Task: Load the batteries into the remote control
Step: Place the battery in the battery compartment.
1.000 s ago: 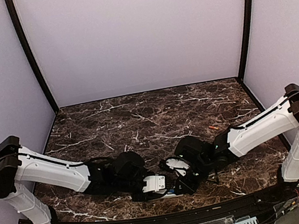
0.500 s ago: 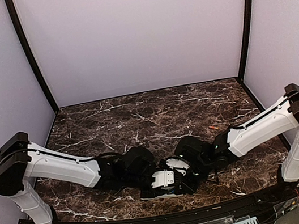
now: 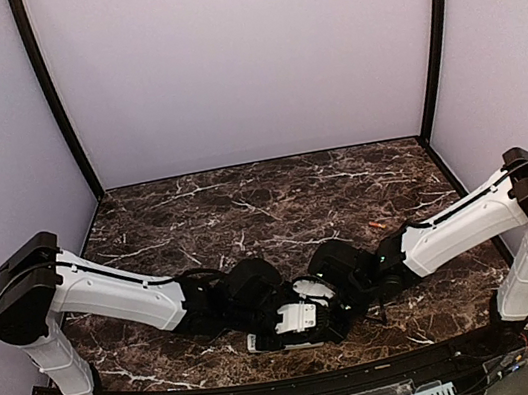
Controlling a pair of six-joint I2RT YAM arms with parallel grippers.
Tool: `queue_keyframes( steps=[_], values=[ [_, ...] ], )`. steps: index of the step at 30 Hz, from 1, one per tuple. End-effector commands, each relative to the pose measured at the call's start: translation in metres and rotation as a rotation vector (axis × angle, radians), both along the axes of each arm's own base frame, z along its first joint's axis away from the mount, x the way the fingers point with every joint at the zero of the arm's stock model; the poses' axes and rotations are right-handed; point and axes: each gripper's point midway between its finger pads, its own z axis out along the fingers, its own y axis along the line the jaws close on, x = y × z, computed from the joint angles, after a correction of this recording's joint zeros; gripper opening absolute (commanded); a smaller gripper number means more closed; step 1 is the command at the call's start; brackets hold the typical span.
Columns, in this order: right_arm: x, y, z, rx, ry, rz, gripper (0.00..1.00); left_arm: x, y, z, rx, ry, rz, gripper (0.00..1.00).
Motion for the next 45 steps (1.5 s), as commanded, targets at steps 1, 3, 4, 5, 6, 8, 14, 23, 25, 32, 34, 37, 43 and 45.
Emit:
queue_keyframes(
  steps=[1,3,4,5,6,8,14,23,25,32,34,37,43,45],
  values=[
    [0.057,0.014,0.0,0.033,-0.224,-0.135,0.0,-0.001,0.049,-0.049,0.259,-0.012,0.02,0.33],
    [0.057,0.014,-0.002,0.028,-0.224,-0.131,0.0,-0.001,0.056,-0.047,0.272,-0.012,0.031,0.33],
    [0.057,0.014,-0.002,0.025,-0.224,-0.131,0.0,-0.001,0.06,-0.048,0.28,-0.01,0.035,0.33],
    [0.057,0.014,-0.003,0.025,-0.222,-0.129,0.0,-0.002,0.064,-0.048,0.28,-0.008,0.04,0.33],
    [0.056,0.015,-0.004,0.024,-0.219,-0.127,0.0,-0.002,0.066,-0.048,0.28,-0.003,0.044,0.34],
    [0.056,0.015,-0.004,0.024,-0.217,-0.124,0.0,-0.002,0.067,-0.049,0.281,-0.002,0.053,0.34],
    [0.056,0.015,-0.001,0.03,-0.219,-0.13,0.0,0.003,0.056,-0.052,0.286,0.019,0.082,0.33],
    [0.059,0.017,0.005,0.041,-0.233,-0.141,0.04,-0.002,0.071,-0.061,0.343,0.031,0.077,0.35],
    [0.061,0.017,0.007,0.043,-0.239,-0.145,0.05,-0.006,0.075,-0.062,0.348,0.049,0.073,0.35],
    [0.061,0.017,0.014,0.029,-0.24,-0.144,0.1,-0.004,0.075,-0.065,0.345,0.036,0.084,0.32],
    [0.061,0.018,0.017,0.037,-0.239,-0.142,0.11,-0.003,0.075,-0.065,0.345,0.031,0.086,0.31],
    [0.059,0.02,0.023,0.054,-0.233,-0.135,0.11,-0.001,0.075,-0.065,0.344,0.021,0.092,0.31],
    [0.054,0.02,0.025,0.046,-0.214,-0.118,0.12,0.0,0.076,-0.066,0.348,0.015,0.092,0.3],
    [0.052,0.02,0.027,0.055,-0.21,-0.112,0.13,0.0,0.076,-0.063,0.341,0.012,0.093,0.3]
  ],
)
